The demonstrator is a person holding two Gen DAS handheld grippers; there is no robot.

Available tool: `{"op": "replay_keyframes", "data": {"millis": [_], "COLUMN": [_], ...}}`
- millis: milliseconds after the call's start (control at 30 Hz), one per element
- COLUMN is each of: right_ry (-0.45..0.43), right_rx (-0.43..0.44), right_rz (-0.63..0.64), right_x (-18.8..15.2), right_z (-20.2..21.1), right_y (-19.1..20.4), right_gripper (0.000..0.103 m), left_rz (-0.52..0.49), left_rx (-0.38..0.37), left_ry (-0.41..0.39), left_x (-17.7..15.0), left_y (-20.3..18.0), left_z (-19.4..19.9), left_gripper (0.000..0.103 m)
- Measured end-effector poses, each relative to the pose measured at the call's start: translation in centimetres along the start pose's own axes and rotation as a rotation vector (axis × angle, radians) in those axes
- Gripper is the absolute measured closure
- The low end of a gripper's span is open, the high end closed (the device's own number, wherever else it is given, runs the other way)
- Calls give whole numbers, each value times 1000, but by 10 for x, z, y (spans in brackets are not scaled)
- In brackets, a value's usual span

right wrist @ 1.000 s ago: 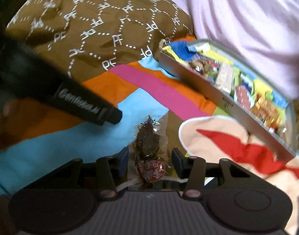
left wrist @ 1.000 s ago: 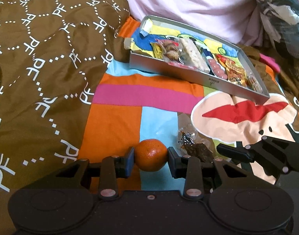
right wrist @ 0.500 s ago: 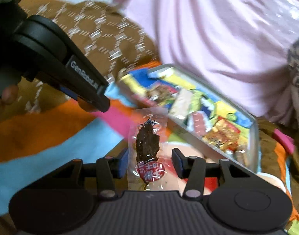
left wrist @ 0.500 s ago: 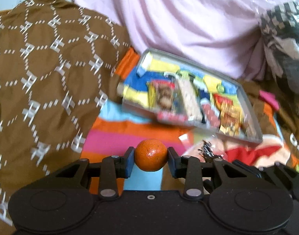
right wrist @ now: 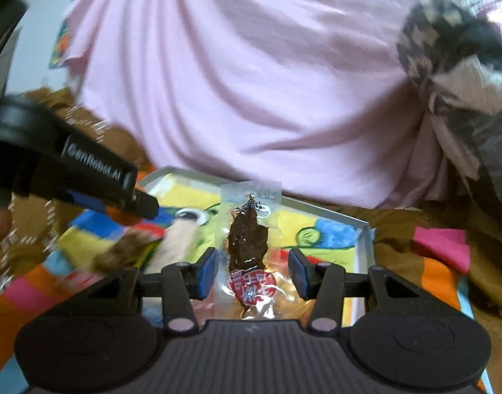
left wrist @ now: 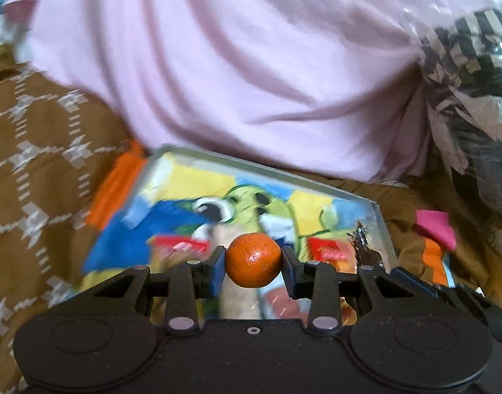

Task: Organize snacks
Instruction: 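Carry the mandarin and meat-snack packet into the metal tray and lower them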

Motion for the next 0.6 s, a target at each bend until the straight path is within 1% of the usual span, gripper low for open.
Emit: {"op": "replay_keyframes", "data": {"millis": [133, 267, 433, 600], "right_ry": [37, 103, 179, 198], "right_rx": [-16, -23, -24, -23], "right_rz": [-30, -85, -85, -86], "right_x": [12, 14, 0, -9], "right_z": [-35, -65, -82, -85], "right_y": [-33, -63, -77, -79], "right_gripper": [51, 51, 51, 51], "left_rz": [-24, -45, -52, -57], "left_rx": [-20, -24, -24, -29], "left_ry": [1, 28, 69, 82], "left_x": [15, 13, -1, -10], "left_y": [-16, -27, -36, -42], "left_z": [-38, -67, -89, -96], "left_gripper": [66, 66, 66, 66]}}
Point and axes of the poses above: each gripper's, at about its wrist camera, not at the fingertips, and z roughly against the way its jaws point, y to its left, x to its top, the point moved 7 cm from there along -z, roughly the way its jaws point, and after that the axes turned 14 degrees about -z, right-handed, at the moved point
